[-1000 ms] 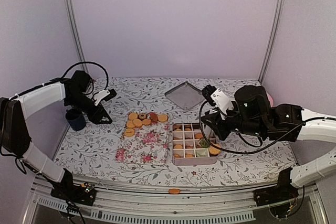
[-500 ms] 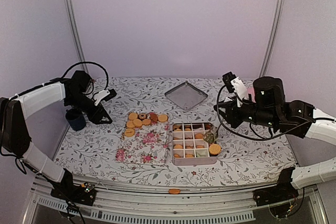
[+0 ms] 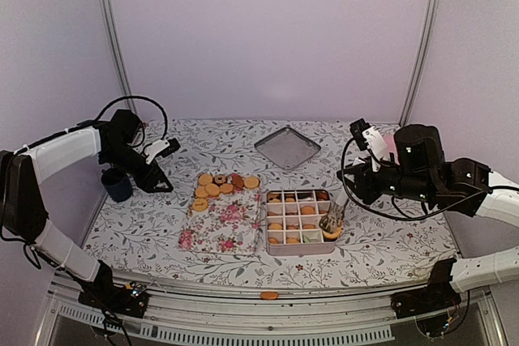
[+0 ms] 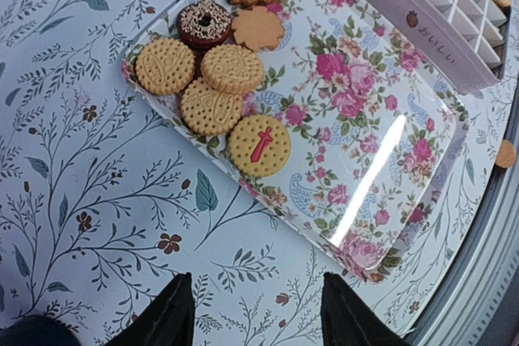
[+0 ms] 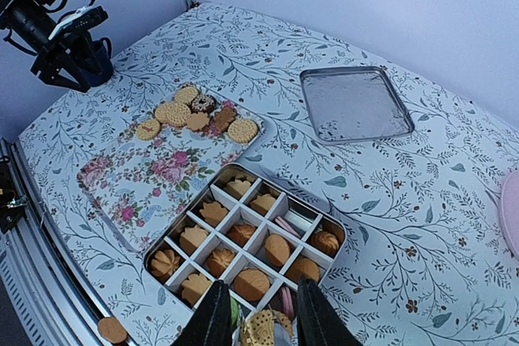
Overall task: Pack the cookies
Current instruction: Adjust the fake cookies on the plate.
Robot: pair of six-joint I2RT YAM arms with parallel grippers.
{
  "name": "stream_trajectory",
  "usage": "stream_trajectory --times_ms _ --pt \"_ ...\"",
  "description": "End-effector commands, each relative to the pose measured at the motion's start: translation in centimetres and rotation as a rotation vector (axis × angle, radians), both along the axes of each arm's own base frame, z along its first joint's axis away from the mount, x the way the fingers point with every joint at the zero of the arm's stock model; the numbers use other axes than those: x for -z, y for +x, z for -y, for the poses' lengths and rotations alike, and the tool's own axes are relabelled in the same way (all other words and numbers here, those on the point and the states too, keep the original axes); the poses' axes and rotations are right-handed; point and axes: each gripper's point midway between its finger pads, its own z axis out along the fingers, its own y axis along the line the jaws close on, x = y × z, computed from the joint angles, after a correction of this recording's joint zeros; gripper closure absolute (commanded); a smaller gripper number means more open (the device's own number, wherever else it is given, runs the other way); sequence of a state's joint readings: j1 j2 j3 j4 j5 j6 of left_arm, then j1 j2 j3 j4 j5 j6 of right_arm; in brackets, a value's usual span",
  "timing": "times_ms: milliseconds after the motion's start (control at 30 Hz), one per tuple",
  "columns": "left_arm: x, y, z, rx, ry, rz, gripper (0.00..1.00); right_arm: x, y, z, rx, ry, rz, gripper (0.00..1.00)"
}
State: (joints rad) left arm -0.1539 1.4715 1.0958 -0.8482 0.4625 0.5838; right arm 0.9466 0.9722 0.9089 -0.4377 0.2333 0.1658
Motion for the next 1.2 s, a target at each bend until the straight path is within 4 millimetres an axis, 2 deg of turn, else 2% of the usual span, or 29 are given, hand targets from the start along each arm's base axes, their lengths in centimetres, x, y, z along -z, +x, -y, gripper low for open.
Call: stream_trajectory --times_ms 0,167,400,600,700,967,1167 --pt "-0.6 -0.2 -0.1 0.007 -0.01 0.011 0.46 -0.5 0.5 1.3 0.06 -0.006 0.019 0.72" --pt "-0.4 -0.2 0.0 0.008 -0.016 0.002 0.46 -1.3 0.9 1.0 0.065 0.003 0.039 0.72" --pt "-0.4 -0.3 -0.1 0.009 -0.008 0.01 0.47 -3.7 1.2 0.2 0.042 0.037 0.087 0.72" --pt "-0.3 -0.3 -0.1 0.01 -0.01 0.005 0.47 -4.6 1.4 0.2 0.043 0.038 0.111 0.72" --pt "-0.3 -0.4 -0.1 0.011 -0.011 0.005 0.47 -4.0 1.5 0.2 0.044 0.024 0.105 0.72" --pt "-0.3 -0.4 -0.1 0.013 -0.008 0.007 0.47 0.2 1.5 0.9 0.074 -0.041 0.048 0.72" --pt "-0.3 -0.4 -0.1 0.013 -0.007 0.008 0.47 0.9 1.1 1.0 0.07 -0.016 0.012 0.67"
